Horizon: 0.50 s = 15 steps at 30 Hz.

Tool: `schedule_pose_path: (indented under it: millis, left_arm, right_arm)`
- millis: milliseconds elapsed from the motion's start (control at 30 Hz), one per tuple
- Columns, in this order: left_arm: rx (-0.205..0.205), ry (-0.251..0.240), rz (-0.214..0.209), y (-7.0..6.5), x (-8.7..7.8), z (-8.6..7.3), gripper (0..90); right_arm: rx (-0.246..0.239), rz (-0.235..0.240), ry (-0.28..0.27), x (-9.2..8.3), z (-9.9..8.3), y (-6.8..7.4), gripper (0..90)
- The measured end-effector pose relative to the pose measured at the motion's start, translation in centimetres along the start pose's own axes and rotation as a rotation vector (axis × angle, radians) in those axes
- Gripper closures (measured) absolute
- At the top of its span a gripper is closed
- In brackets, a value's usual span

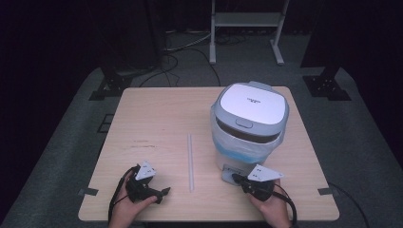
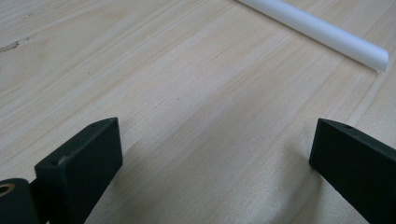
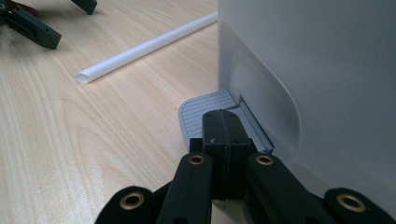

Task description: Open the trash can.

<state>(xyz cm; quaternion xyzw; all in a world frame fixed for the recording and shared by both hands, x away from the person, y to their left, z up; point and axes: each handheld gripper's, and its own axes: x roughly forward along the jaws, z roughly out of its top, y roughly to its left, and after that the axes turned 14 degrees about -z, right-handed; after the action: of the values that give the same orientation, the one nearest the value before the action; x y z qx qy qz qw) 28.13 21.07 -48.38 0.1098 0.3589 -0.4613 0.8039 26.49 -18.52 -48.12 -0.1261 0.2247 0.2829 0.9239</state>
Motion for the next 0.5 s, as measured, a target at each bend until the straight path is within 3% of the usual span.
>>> schedule_pose_path:
  millis: [500]
  left_arm:
    - [0.000,-0.001,0.000,0.00,0.01,0.00,1.6]
  right_arm:
    - [-0.016,-0.008,0.028,0.18,0.07,0.15,89.6]
